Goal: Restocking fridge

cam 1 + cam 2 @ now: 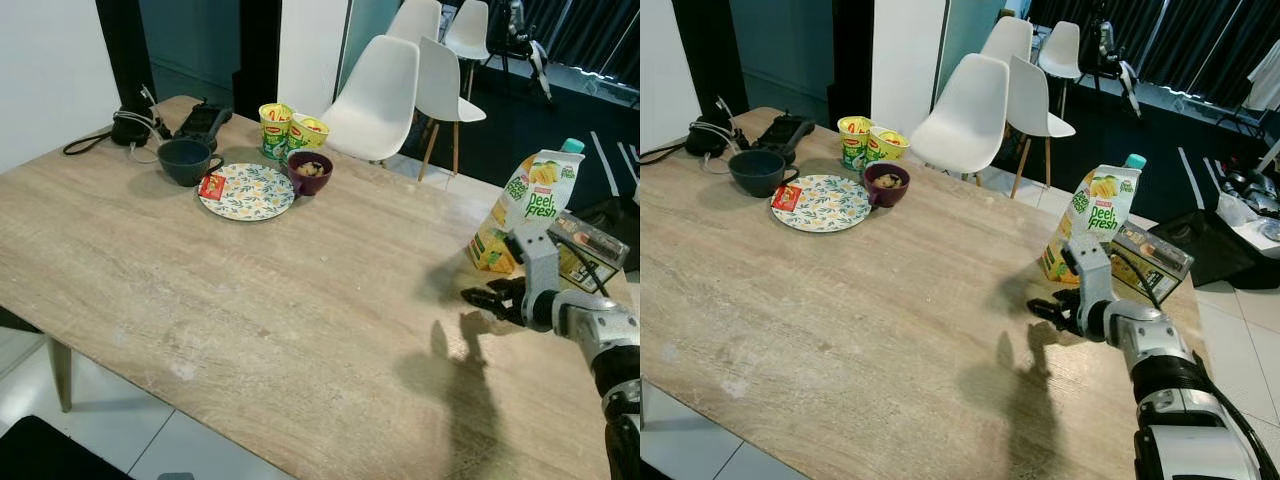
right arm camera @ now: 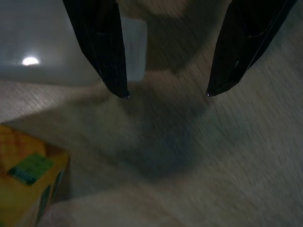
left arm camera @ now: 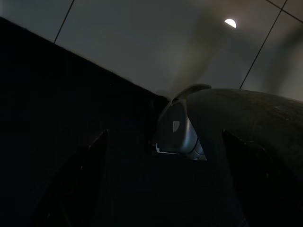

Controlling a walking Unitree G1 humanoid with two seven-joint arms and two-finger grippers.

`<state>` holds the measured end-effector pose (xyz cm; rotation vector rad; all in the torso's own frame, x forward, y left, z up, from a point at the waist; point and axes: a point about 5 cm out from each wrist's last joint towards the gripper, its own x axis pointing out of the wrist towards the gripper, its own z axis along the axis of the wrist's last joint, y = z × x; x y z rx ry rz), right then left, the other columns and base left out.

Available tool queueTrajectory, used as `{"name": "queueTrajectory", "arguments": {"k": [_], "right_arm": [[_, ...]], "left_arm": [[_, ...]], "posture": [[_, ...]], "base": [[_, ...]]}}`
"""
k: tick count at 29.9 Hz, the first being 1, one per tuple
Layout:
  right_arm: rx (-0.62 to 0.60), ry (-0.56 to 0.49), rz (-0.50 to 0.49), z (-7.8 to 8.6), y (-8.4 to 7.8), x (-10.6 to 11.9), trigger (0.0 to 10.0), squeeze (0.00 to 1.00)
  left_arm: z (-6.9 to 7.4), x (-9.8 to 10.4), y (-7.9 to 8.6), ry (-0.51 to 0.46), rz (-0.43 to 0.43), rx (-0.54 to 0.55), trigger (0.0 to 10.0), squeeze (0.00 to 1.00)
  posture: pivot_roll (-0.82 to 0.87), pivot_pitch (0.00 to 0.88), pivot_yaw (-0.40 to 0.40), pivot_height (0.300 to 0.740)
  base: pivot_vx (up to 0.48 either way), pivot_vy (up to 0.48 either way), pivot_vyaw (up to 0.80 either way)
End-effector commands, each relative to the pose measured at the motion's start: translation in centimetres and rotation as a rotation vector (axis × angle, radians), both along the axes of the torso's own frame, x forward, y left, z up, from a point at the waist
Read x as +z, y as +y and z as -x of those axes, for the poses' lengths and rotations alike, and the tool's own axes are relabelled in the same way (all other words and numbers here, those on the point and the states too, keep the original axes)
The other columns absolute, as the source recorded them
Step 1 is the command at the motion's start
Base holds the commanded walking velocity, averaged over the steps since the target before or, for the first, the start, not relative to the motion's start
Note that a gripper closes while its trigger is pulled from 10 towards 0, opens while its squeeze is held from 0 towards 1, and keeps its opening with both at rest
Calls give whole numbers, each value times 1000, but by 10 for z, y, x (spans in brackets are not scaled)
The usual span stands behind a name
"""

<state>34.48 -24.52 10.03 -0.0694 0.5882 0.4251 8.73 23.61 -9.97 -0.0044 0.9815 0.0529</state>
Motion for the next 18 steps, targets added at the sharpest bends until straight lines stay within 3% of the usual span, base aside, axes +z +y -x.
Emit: {"name": "queueTrajectory", "arguments": {"k": [1,5,12,16,18], "right_arm": [[4,55,83,8,-5,-13,10000,0],[20,94,121,13,-4,-23,10000,0],[-87,103,218,17,-29,-21,10000,0],[-93,35,174,12,-35,-6,10000,0],[-36,-39,-10,7,-24,8,10000,0]], "left_arm": [[6,-8,-30,47,93,-97,10000,0],[5,-8,-30,47,94,-97,10000,0],[5,-8,-30,47,93,-99,10000,0],[5,-8,-29,48,91,-102,10000,0],[4,-7,-29,46,90,-103,10000,0]], "posture": [[216,0,-199,740],[218,0,-200,740],[214,0,-194,740],[212,0,-193,740],[213,0,-195,740]], "base": [[0,0,0],[0,0,0],[0,0,0],[0,0,0],[0,0,0]]}}
